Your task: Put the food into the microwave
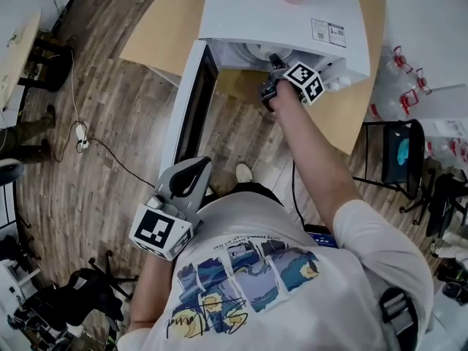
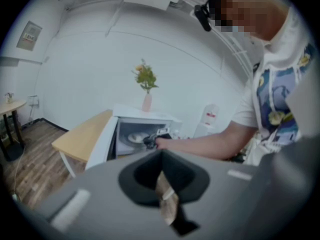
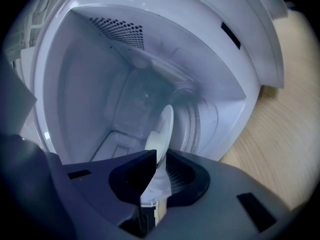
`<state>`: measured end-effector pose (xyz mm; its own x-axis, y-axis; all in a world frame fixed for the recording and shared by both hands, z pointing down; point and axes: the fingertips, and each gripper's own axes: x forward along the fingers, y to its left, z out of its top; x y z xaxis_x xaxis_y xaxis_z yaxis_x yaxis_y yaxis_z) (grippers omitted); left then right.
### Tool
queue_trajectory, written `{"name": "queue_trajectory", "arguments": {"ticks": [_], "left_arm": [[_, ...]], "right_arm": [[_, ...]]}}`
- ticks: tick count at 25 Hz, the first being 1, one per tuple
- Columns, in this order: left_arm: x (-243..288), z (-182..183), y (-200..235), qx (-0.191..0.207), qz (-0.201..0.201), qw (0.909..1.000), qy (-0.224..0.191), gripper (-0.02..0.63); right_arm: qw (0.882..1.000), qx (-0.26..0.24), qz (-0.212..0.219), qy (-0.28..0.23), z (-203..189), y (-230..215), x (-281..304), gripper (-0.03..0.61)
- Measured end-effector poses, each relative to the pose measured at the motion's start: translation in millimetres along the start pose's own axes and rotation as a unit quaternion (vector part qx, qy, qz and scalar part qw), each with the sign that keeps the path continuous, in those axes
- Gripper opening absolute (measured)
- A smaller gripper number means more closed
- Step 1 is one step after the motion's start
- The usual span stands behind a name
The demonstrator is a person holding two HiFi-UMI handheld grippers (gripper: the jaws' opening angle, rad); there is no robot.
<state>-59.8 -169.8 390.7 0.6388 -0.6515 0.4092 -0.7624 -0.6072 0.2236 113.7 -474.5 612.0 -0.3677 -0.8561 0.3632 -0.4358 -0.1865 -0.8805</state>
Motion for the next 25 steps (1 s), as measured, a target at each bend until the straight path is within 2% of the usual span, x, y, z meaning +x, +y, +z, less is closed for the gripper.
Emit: {"name": "queue_trajectory", "arguments": {"ticks": [3,7,12,16,21,25], "left_arm": [[0.9,-0.3,-1.5,-0.005,-0.004,1.0,0.001,0.008],[3.9,-1.5,-3.1,-0.006,-0.009,0.9999,0.003,0.008],[7.0,-1.3,-4.2,-0.01,-0.014,0.9998,0.003,0.008],[7.2,-1.8,-5.3,-0.011,-0.015,0.9998,0.003,0.008],[9.3,-1.7,-10.6,-0.002,-0.021,0.9997,0.008,0.008],[8.8,-3.7,-13.2,-0.003,-0.022,0.9997,0.011,0.008]], "right_arm": [[0.998,-0.061,-0.01,0.015,-2.3,3.3,-1.0,0.064],[0.989,-0.139,-0.026,0.034,-4.2,5.7,-2.4,0.1],[0.977,-0.198,-0.053,0.058,-8.7,3.5,-7.3,0.123],[0.961,-0.249,-0.08,0.086,-12.5,2.2,-11.1,0.16],[0.956,-0.255,-0.1,0.109,-15.6,-2.5,-16.7,0.164],[0.957,-0.245,-0.105,0.111,-15.8,-8.1,-18.9,0.166]]}}
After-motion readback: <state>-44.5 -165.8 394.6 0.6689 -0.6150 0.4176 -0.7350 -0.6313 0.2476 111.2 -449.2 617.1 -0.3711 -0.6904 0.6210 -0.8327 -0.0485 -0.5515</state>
